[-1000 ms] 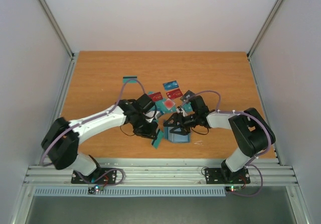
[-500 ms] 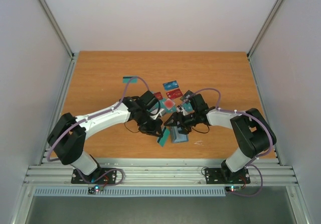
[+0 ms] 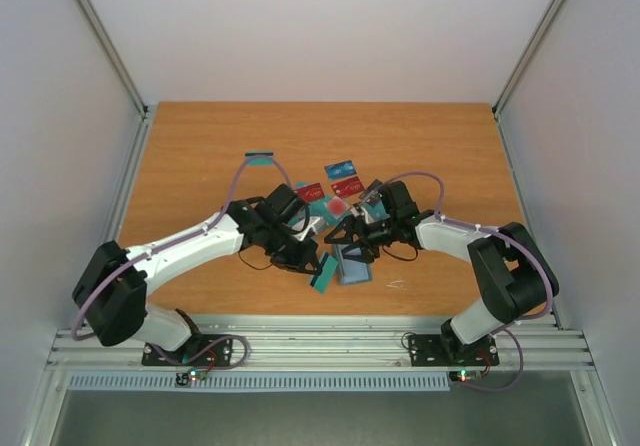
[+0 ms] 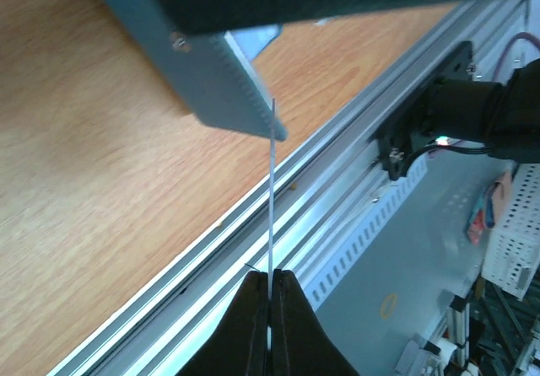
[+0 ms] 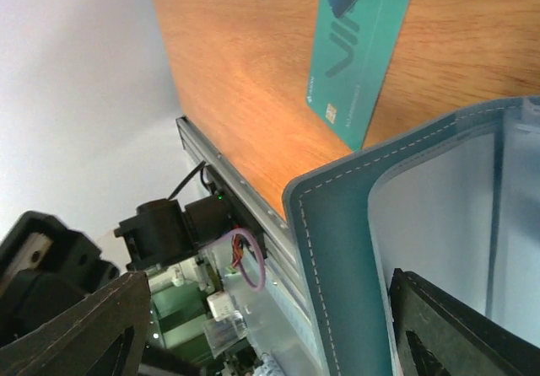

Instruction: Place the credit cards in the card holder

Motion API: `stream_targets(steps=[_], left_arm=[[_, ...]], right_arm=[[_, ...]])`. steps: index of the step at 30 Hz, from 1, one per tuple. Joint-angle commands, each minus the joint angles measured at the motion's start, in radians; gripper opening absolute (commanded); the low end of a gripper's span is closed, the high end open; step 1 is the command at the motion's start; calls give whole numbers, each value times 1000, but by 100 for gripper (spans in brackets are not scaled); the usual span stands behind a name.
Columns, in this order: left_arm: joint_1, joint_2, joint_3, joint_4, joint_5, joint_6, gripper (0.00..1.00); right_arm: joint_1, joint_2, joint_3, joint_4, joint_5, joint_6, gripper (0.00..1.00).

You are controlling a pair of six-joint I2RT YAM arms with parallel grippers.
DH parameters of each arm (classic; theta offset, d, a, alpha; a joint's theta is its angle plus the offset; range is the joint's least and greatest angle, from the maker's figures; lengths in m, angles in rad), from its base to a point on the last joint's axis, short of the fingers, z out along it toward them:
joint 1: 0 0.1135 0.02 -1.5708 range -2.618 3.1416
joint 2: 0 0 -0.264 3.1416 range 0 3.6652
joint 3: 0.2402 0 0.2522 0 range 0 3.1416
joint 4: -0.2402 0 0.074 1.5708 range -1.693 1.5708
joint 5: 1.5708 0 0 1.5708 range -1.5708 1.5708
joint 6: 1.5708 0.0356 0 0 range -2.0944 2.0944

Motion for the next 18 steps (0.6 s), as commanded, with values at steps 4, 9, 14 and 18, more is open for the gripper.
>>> stream_targets(steps=[4,9,14,18], left_arm=[[27,-88,-105,-8,-117,-22,0],[51,-127,-160,-7,-128,-33,0],[58,-198,-183,-31,-128,-37,0],[58,-299,-179,-44,-89,-41,0]], right_arm=[[18,18,22,127,-63,100,79],[55,95,15,258,-77,167,80],[98,159,16,361,-71,233,80],[119,227,28,436,-61,274,80]])
